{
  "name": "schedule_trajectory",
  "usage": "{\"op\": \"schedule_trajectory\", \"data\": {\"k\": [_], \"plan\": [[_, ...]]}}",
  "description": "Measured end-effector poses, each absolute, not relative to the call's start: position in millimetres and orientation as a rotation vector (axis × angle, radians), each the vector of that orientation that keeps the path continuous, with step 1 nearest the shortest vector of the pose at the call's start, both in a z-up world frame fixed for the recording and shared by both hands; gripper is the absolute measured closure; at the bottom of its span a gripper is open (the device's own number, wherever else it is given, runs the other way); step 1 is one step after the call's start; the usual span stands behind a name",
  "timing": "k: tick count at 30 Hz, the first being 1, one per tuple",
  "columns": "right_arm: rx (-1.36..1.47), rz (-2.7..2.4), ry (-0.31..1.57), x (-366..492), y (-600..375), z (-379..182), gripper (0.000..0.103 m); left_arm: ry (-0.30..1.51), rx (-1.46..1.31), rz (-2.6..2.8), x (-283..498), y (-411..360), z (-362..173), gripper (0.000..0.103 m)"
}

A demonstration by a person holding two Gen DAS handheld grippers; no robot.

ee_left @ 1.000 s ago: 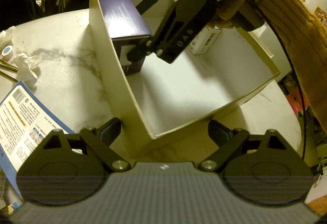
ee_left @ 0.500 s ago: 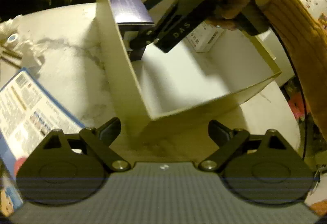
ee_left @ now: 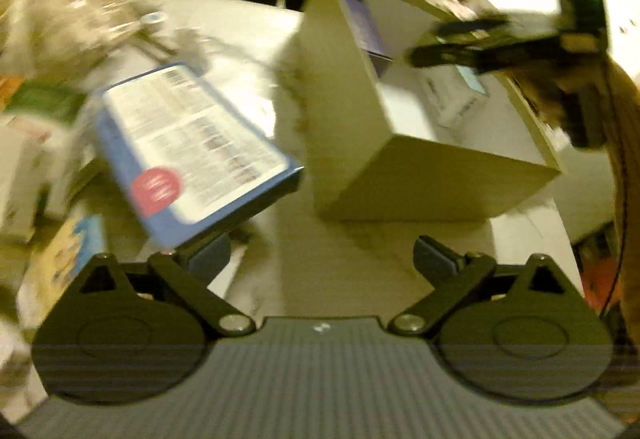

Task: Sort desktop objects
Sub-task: 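Withdraw the right gripper and swing the left gripper to the medicine pile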

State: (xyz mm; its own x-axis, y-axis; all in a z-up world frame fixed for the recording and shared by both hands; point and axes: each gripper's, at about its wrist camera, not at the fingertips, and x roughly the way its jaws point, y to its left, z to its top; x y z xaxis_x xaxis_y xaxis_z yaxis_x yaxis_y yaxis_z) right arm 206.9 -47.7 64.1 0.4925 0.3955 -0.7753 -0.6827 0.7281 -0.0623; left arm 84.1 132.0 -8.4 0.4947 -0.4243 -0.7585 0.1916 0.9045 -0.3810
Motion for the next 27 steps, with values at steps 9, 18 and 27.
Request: {"op": "schedule_trajectory", "data": {"k": [9, 18, 27], "plan": [[-0.220, 0.576, 0.810, 166, -75, 84, 0.002, 0.988, -0.361, -0.168, 58, 175, -7, 0.000], [-0.133, 0.542, 0.748, 109, -90, 91, 0.001, 0.916, -0.433, 0.016, 29, 231, 5, 0.000], [-0.153, 0.539, 0.670, 60, -91, 94, 0.001, 0.872, -0.558, 0.187, 32, 273, 7, 0.000]]}}
